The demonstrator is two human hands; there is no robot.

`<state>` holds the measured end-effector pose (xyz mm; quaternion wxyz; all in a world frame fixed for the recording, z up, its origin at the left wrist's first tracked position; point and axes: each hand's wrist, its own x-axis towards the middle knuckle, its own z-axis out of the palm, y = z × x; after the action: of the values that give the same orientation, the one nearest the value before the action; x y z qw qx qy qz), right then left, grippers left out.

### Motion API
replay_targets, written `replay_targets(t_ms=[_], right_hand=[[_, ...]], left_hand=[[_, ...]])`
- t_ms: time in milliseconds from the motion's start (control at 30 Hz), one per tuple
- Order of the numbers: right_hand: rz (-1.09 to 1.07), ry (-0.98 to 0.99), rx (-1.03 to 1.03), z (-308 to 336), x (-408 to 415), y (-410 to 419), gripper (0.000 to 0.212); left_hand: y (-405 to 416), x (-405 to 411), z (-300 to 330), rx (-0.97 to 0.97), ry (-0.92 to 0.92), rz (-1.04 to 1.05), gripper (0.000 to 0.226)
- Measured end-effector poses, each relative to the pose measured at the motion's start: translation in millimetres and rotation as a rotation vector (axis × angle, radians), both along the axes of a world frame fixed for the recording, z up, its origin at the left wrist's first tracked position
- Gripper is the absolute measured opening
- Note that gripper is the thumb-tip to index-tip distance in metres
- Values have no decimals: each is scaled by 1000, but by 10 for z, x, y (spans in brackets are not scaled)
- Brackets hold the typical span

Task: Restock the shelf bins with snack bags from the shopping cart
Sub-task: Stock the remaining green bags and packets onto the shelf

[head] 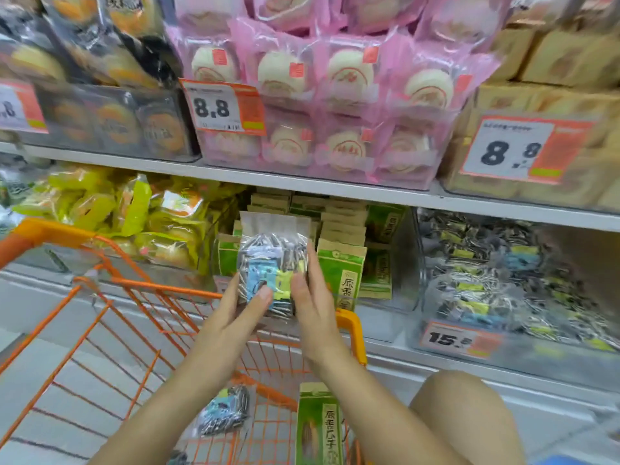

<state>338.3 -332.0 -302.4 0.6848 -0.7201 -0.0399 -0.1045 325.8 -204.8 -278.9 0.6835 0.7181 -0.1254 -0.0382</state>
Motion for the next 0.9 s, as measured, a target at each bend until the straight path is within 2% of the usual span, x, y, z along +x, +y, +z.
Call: replay_targets(t_ms=[67, 100, 200, 233, 267, 333, 367, 433, 467, 533, 600, 667, 700, 733, 800, 900], right_hand=[[51, 44, -9, 96, 27, -62, 94], [90, 47, -23, 126, 34, -127, 94], [133, 43, -78, 264, -98, -430, 64], [119, 32, -71, 283, -164, -546, 63], [93, 28, -60, 284, -234, -676, 67], [42, 43, -25, 290, -395, -953, 71], [10, 54, -16, 277, -483, -1108, 69], [-83, 83, -10, 294, -697, -1415, 76], [-133, 93, -14, 311, -821, -1580, 86], [-226, 114, -40, 337, -1069, -1939, 94], [-284, 117, -95, 407, -1308, -2303, 85], [-353, 133, -169, 482, -1527, -2629, 84], [-400, 153, -206, 492, -1598, -2780, 84], [-444, 178, -258, 493, -1648, -2934, 85], [-542, 238, -402, 473, -1666, -3212, 86], [-622, 299, -620, 445, -1534, -3495, 94]], left_hand=[[-89, 32, 25, -65, 43, 43, 47], [-130, 46, 41, -72, 47, 58, 44], [-309, 66, 61, -74, 70, 44, 50], [-415, 43, 63, -69, 81, 24, 53], [-536, 49, 57, -57, 107, 8, 49], [-878, 44, -4, 56, 148, -41, 22], [-1015, 9, -59, 126, 113, -111, 13], [-1234, -88, -226, 218, -16, -211, 21], [-1422, -142, -199, 274, -12, -213, 27], [-1768, -279, -68, 332, -16, -334, 62], [-1922, -351, -9, 497, -272, -433, 74], [-2054, -168, -157, 745, -681, -237, 74], [-2083, -64, -233, 867, -760, -109, 73], [-2084, 61, -322, 949, -740, -42, 74], [-2058, 217, -482, 1061, -656, -46, 77], [-2040, 286, -652, 1162, -704, -25, 74]])
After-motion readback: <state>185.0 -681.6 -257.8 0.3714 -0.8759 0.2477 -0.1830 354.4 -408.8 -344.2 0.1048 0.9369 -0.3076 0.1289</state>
